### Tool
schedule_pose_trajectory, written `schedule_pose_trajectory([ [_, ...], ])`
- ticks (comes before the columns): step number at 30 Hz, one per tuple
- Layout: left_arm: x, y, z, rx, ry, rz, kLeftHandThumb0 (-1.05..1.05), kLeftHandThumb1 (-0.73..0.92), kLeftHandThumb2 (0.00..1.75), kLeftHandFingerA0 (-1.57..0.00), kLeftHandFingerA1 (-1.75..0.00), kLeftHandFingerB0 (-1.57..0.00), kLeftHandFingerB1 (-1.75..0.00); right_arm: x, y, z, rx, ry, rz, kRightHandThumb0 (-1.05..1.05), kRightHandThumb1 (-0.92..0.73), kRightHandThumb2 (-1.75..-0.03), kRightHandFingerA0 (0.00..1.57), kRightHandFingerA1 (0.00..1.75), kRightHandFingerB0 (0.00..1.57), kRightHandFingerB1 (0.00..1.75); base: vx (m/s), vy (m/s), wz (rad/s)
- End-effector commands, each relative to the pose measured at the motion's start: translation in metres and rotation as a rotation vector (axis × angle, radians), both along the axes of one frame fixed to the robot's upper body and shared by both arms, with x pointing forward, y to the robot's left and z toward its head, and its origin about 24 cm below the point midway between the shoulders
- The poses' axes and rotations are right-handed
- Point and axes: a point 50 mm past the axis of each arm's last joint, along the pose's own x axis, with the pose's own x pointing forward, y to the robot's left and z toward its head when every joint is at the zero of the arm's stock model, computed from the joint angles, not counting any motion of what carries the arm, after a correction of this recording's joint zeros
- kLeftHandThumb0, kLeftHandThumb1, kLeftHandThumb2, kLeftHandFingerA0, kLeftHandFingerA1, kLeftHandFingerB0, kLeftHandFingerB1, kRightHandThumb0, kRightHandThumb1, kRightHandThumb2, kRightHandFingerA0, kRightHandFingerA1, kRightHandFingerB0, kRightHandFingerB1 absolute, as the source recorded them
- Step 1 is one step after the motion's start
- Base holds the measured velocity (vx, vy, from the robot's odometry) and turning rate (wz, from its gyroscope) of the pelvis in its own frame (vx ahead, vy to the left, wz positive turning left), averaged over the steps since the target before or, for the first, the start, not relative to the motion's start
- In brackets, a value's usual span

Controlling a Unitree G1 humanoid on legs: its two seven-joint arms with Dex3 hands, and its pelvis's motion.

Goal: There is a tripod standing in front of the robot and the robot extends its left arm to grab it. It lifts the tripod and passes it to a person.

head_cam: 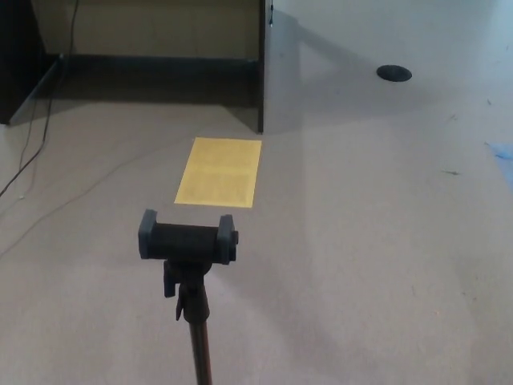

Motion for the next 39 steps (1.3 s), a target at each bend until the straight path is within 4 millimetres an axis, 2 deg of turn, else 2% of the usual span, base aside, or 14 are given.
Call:
schedule_pose_trajectory([
  [1,0.0,0.007,0.015,-0.009,-0.125,-0.085,-0.64,0.41,0.78,-0.01,-0.38,-0.12,-0.3,0.0,-0.009,0.01,0.001,-0.083,0.049,-0.7,-0.8,-0.65,0.45,0.35,0.39,0.33,0.0,0.0,0.0],
  [3,0.006,0.005,0.018,-0.018,-0.148,-0.114,-0.59,0.36,0.8,-0.01,-0.35,-0.08,-0.32,-0.001,-0.008,0.009,-0.005,-0.087,0.059,-0.68,-0.81,-0.64,0.45,0.36,0.39,0.34,0.0,0.0,0.0],
  [4,0.011,0.003,0.021,-0.036,-0.168,-0.126,-0.66,0.45,0.54,-0.07,-0.26,-0.1,-0.24,0.0,-0.007,0.009,-0.006,-0.088,0.058,-0.69,-0.81,-0.64,0.45,0.36,0.39,0.33,0.0,0.0,0.0],
  [6,0.019,-0.002,0.025,-0.058,-0.199,-0.148,-0.67,0.44,0.54,-0.04,-0.26,-0.09,-0.25,0.0,-0.007,0.009,-0.01,-0.086,0.061,-0.69,-0.81,-0.65,0.46,0.36,0.39,0.33,0.0,0.0,0.0],
  [7,0.033,-0.009,0.032,-0.098,-0.251,-0.186,-0.62,0.39,0.78,0.0,-0.11,-0.08,-0.22,0.001,-0.007,0.009,-0.005,-0.094,0.062,-0.7,-0.81,-0.65,0.46,0.36,0.39,0.34,0.0,0.0,0.0],
  [13,0.075,-0.032,0.06,-0.063,-0.38,-0.305,-0.71,0.42,0.81,0.0,-0.06,-0.04,-0.11,0.001,-0.005,0.009,0.001,-0.099,0.059,-0.72,-0.8,-0.65,0.46,0.36,0.39,0.33,0.0,0.0,0.0],
  [15,0.095,-0.045,0.073,-0.12,-0.433,-0.34,-0.69,0.42,0.77,0.0,0.0,-0.03,-0.04,0.001,-0.005,0.009,0.011,-0.102,0.054,-0.71,-0.8,-0.64,0.44,0.36,0.38,0.33,0.0,0.0,0.0],
  [16,0.101,-0.049,0.078,-0.108,-0.444,-0.358,-0.69,0.41,0.78,0.0,-0.04,-0.03,-0.07,0.001,-0.005,0.009,0.016,-0.106,0.054,-0.74,-0.75,-0.67,0.43,0.37,0.36,0.33,0.0,0.0,0.0],
  [18,0.111,-0.055,0.086,-0.08,-0.46,-0.391,-0.71,0.42,0.79,0.0,-0.05,-0.03,-0.07,0.002,-0.005,0.009,0.009,-0.107,0.056,-0.72,-0.8,-0.65,0.45,0.36,0.39,0.33,0.0,0.0,0.0],
  [22,0.137,-0.084,0.108,-0.125,-0.518,-0.436,-0.65,0.39,0.79,0.0,-0.11,-0.02,-0.12,0.003,-0.005,0.009,0.012,-0.108,0.053,-0.72,-0.75,-0.66,0.44,0.36,0.36,0.33,0.0,0.0,0.0],
  [29,0.151,-0.113,0.121,-0.118,-0.543,-0.496,-0.64,0.37,0.81,0.0,-0.18,-0.04,-0.16,0.002,-0.004,0.009,0.017,-0.111,0.055,-0.74,-0.75,-0.66,0.44,0.36,0.37,0.33,0.0,0.0,0.0],
  [30,0.152,-0.116,0.121,-0.123,-0.538,-0.503,-0.65,0.37,0.81,0.0,-0.18,-0.02,-0.16,0.002,-0.004,0.009,0.009,-0.11,0.06,-0.71,-0.8,-0.65,0.45,0.35,0.39,0.33,0.0,0.0,0.0],
  [32,0.152,-0.122,0.12,-0.142,-0.534,-0.525,-0.65,0.38,0.8,0.0,-0.17,-0.01,-0.14,0.001,-0.004,0.009,0.015,-0.11,0.059,-0.72,-0.75,-0.66,0.44,0.36,0.36,0.33,0.0,0.0,0.0],
  [39,0.149,-0.133,0.114,-0.173,-0.532,-0.563,-0.66,0.39,0.8,0.0,-0.16,-0.01,-0.13,0.0,-0.006,0.009,0.016,-0.108,0.057,-0.72,-0.8,-0.64,0.46,0.36,0.39,0.34,0.0,0.0,0.0],
])
